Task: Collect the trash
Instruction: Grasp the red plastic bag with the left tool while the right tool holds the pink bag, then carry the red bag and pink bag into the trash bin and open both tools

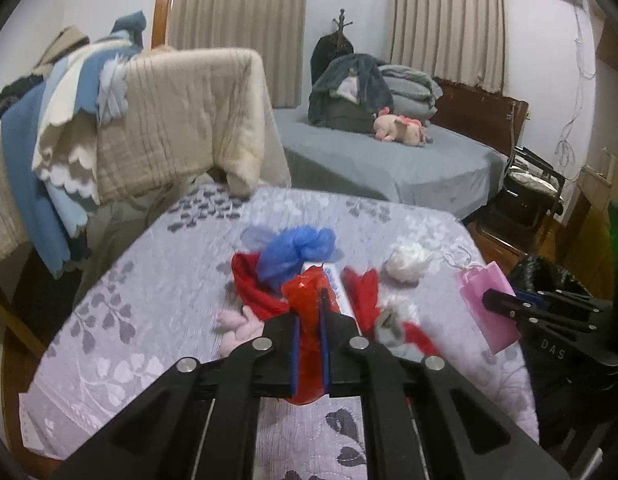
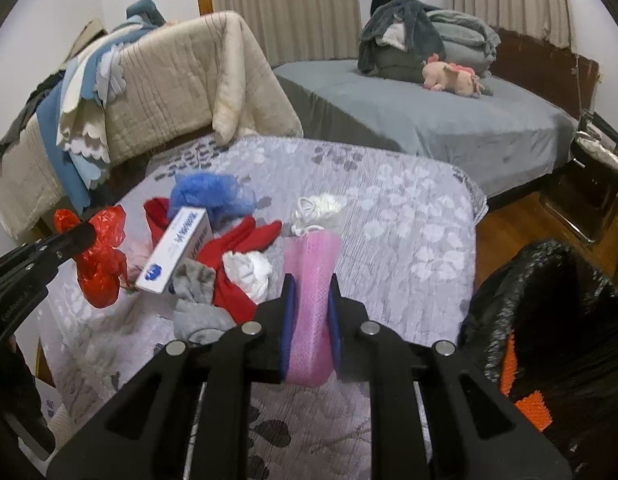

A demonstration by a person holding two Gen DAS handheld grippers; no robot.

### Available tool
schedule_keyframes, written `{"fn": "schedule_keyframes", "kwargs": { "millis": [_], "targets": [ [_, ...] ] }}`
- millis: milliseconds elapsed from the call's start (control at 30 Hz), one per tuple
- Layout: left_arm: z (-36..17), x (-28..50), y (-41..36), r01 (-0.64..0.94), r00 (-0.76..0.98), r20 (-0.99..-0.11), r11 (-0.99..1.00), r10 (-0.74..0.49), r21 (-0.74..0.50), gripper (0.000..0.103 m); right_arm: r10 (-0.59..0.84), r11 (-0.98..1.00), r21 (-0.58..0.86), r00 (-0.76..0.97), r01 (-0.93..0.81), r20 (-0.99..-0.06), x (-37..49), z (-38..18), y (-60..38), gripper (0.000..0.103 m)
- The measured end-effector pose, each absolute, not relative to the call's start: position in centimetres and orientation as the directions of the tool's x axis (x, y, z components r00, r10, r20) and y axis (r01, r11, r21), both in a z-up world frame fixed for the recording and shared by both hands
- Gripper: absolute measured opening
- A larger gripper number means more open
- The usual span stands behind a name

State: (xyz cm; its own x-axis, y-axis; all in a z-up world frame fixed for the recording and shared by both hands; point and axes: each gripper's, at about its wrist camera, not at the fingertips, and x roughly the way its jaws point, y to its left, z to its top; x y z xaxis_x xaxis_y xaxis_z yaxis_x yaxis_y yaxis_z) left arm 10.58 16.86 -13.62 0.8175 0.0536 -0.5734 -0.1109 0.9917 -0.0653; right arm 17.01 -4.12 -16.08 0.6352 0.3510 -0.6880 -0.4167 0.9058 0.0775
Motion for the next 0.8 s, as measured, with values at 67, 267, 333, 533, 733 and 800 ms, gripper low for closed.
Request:
{"fn": "schedule_keyframes", "kwargs": {
  "millis": [67,267,333,533,733,800],
  "targets": [
    [-12.8,10.4,16.3,-0.105,0.823,-0.565,0.992,0.049,-0.067,0.008,0.357,0.906,0.081,0.647,-0.416,-0.673,16.7,-15.1,-4.6,0.015],
    [-11.2,10.4,14.4,-0.068,0.837,-0.547,0.995,0.016,-0.075,0.008,0.364,0.911,0.092,0.681,-0.402,-0.635,15.8,-12.3,-6.2,0.015],
    [-10.6,10.5,13.4,-0.042,0.843,-0.537,0.996,-0.008,-0.080,0.008,0.365,0.913,0.093,0.694,-0.397,-0.621,15.4,-11.4,-6.9,0.015],
    [-9.3,10.9,10.2,0.033,0.854,-0.514,0.995,-0.077,-0.094,0.008,0.350,0.926,0.097,0.733,-0.366,-0.583,14.4,-9.0,-9.4,0.015],
    [-8.3,11.2,6.7,0.105,0.857,-0.495,0.989,-0.144,-0.107,0.008,0.308,0.945,0.086,0.763,-0.316,-0.569,13.5,-8.0,-12.2,0.015],
    [-8.2,11.3,5.6,0.129,0.854,-0.492,0.985,-0.168,-0.112,0.008,0.284,0.953,0.081,0.774,-0.290,-0.566,13.2,-7.8,-13.5,0.015]
  ]
}}
